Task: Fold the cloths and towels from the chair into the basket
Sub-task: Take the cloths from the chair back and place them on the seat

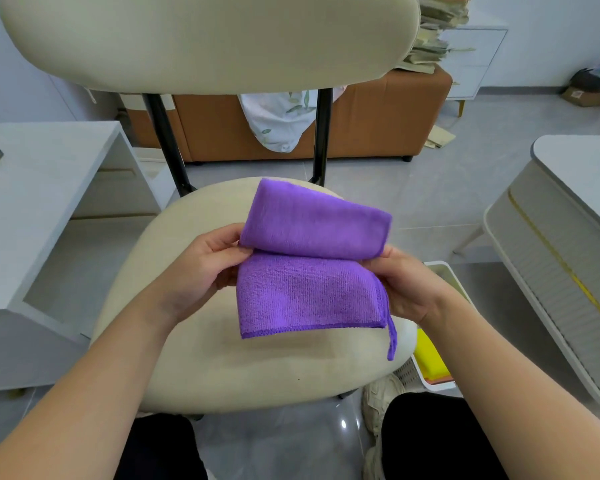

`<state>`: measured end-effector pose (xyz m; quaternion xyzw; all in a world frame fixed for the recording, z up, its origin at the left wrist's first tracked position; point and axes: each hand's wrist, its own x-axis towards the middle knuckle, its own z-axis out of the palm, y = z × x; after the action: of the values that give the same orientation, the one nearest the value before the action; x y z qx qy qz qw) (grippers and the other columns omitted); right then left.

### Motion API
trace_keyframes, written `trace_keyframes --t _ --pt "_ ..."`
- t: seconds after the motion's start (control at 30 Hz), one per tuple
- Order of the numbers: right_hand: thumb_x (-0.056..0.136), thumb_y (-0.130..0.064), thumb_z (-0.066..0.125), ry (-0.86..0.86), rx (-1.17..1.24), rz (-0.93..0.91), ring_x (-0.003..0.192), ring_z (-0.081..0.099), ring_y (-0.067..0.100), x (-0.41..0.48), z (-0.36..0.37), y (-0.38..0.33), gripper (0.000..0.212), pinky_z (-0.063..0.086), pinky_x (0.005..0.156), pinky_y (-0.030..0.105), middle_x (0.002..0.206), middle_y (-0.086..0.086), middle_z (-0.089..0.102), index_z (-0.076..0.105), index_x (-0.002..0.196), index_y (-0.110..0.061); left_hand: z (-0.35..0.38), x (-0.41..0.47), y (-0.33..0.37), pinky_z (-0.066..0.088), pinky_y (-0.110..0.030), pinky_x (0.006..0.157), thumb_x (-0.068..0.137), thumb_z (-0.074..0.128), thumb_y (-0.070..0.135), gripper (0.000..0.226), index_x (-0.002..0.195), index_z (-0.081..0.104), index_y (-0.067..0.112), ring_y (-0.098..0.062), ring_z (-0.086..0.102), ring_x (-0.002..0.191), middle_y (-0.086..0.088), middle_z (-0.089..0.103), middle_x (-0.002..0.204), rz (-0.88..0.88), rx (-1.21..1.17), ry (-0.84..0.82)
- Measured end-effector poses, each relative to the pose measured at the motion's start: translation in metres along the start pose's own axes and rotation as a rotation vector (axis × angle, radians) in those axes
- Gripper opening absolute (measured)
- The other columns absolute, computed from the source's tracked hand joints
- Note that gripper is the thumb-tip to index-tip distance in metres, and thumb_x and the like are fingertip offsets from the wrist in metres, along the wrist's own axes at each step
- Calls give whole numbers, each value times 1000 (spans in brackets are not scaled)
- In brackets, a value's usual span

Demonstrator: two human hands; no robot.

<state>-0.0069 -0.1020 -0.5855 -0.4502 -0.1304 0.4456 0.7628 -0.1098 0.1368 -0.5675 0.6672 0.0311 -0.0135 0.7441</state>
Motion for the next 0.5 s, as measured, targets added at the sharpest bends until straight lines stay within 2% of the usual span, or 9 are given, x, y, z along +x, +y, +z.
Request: trace_keyframes --t 0.03,0.1,0.17,0.23,0.27,0.33,0.37,0.43,0.5 --pt "56 -4 78 -12 -28 -8 71 69 19 -2 1 -1 34 58 64 27 87 12 71 75 89 -10 0 -1 0 47 -19 64 86 49 3 38 83 76 29 -9 58 75 6 67 83 16 14 -15" --pt "55 7 72 9 -140 -29 54 61 15 -5 -1 -3 28 51 48 20 73 7 67 75 69 -16 1 -6 4 45 -15 56 88 36 -13 59 67 76 25 -4 58 65 9 67 74 13 48 -55" --pt "66 2 59 19 -216 -33 47 53 13 -9 -2 -9 23 42 42 15 66 5 62 71 59 -16 1 -8 7 46 -15 56 86 36 -9 54 64 74 23 -5 59 66 8 66 74 6 87 -118" --pt "70 -16 58 -17 -261 -31 63 56 21 -11 -4 -13 14 45 53 21 79 12 62 70 65 -12 0 -8 8 48 -19 62 78 46 15 29 67 72 21 -8 58 73 7 64 78 -13 147 -192" --pt "75 -22 52 -13 -310 -26 72 56 24 -10 -6 -13 21 46 58 24 85 14 60 69 67 -10 1 -7 7 48 -21 63 74 52 25 19 68 70 22 -8 56 74 7 62 78 -22 172 -198" --pt "81 -17 54 92 -405 -68 72 55 18 -8 -6 -12 14 45 58 20 82 7 58 63 72 -12 7 -3 0 48 -21 61 71 64 25 2 71 63 26 -10 51 70 5 54 75 -13 210 -111" --pt "79 -13 62 149 -404 -106 68 55 13 -6 -5 -12 2 45 56 17 78 1 59 60 79 -14 12 1 -6 49 -22 59 74 67 15 14 76 59 27 -12 50 70 4 52 77 15 220 -57" --pt "73 -8 71 234 -283 -144 71 61 11 -2 -10 -9 30 54 63 21 82 -2 66 60 99 -18 25 8 -11 51 -24 61 84 60 -5 35 93 52 28 -13 54 76 -1 53 88 57 181 48" --pt "77 -14 70 313 -83 -75 83 65 16 0 -12 -8 35 55 76 27 97 5 69 62 111 -12 35 15 -14 53 -25 68 86 53 -12 52 111 46 33 -11 58 81 -4 57 98 72 132 154"
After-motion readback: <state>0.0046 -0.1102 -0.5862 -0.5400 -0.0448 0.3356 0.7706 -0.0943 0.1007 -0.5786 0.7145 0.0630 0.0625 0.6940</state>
